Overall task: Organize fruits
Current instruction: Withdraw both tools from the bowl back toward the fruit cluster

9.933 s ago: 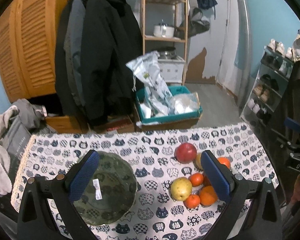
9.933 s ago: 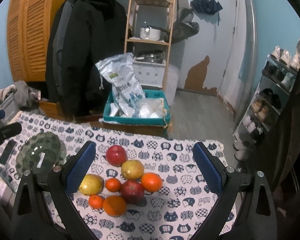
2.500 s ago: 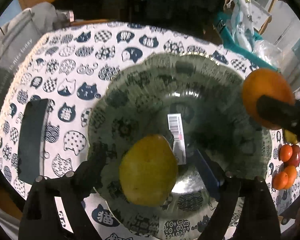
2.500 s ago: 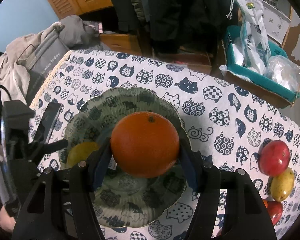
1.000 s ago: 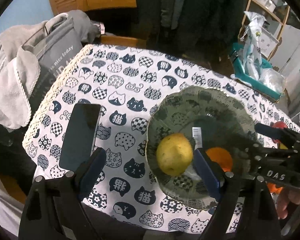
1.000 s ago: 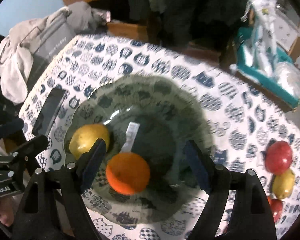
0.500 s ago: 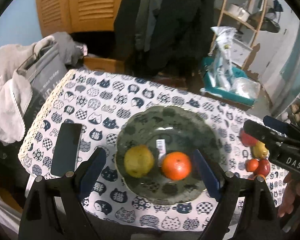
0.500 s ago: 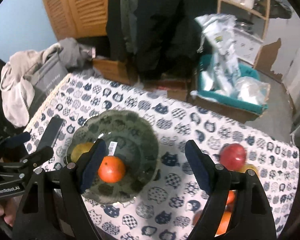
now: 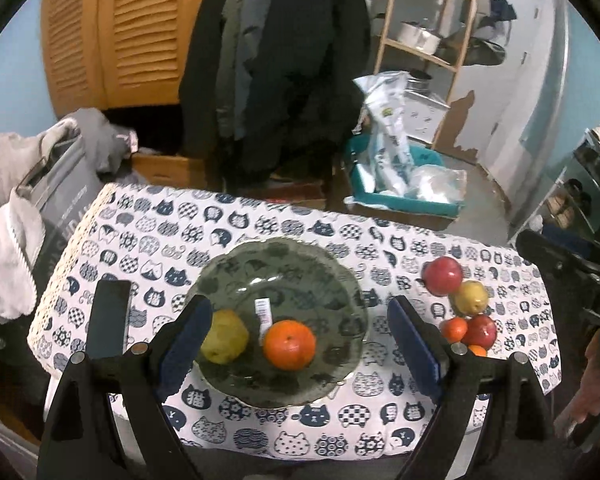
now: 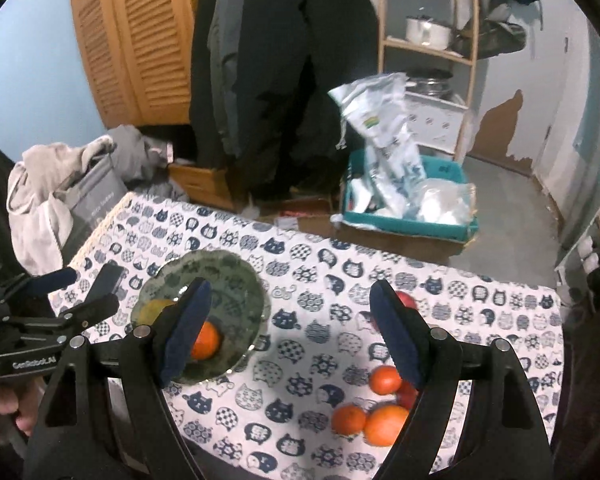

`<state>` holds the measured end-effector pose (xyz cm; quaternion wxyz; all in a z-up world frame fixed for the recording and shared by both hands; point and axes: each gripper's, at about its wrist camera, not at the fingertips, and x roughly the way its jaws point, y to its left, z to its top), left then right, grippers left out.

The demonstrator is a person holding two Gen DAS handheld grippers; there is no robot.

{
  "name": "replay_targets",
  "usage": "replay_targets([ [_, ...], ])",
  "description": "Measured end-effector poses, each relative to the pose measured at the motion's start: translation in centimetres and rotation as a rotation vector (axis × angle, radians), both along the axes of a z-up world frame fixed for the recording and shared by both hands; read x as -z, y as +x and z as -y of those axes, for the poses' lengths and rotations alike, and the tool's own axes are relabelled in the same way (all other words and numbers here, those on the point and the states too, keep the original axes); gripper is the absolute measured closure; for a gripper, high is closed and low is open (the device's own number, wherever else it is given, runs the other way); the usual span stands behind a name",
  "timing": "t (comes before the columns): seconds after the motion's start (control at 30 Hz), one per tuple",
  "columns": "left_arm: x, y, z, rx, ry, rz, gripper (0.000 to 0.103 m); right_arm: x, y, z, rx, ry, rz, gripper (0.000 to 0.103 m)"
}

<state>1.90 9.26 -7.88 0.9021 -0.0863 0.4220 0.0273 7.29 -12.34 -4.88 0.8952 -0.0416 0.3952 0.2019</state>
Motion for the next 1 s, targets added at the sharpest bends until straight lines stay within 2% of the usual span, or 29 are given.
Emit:
replay_targets([
  [0.37,-2.0,-0.4,4.5,0.091,-0.010,0.040,0.013,-1.9,-2.6,5.7,0.080,0.003,0.071,0.021],
  [0.47,-2.7,-0.6,5.8,0.108,0.010,0.058,0.012,-2.1,-3.1,7.3,0.104,0.009,0.080,0.021],
  [0.63,-3.5,-0.7,8.1,0.156,0.033,0.090,0.006,-2.0,-3.6,10.2,0.168,-0.006,0.086,0.021],
  [1.0,-2.1,0.7,12.7,0.257,0.050,0.061,0.005,0.3,-3.7,14.3,0.267,-0.055,0.052,0.021],
])
